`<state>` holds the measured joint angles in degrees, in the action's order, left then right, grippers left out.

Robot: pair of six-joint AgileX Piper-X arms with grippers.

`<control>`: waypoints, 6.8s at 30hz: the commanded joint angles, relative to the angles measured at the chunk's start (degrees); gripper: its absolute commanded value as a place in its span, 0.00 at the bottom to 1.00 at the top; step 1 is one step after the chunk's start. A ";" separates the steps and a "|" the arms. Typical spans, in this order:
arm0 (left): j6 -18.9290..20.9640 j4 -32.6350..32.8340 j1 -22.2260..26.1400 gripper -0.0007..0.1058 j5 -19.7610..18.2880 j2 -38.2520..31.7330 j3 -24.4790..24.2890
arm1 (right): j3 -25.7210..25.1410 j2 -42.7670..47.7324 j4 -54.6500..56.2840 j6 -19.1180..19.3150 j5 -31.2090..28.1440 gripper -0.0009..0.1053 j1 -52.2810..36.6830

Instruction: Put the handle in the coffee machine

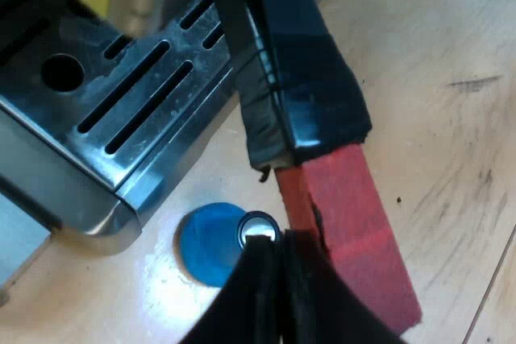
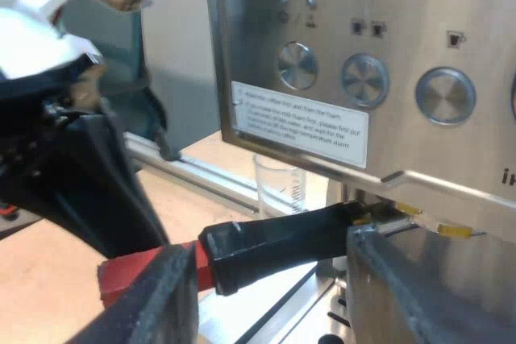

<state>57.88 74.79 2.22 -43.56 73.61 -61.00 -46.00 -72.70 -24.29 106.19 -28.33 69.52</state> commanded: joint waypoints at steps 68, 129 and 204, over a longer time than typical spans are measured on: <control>46.81 -7.22 -30.95 0.01 10.28 -5.97 0.46 | -0.79 24.37 31.62 0.76 6.75 0.44 0.13; 35.63 0.51 -28.88 0.01 15.90 -19.70 0.85 | -14.15 24.48 55.42 1.50 7.62 0.68 -0.02; 35.39 -14.13 -15.77 0.99 33.78 -38.70 -8.86 | -19.70 45.94 82.62 -7.30 25.08 0.68 -49.11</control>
<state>91.92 60.40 -13.58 -10.59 35.24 -69.55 -65.01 -27.34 57.39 97.77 -2.73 20.73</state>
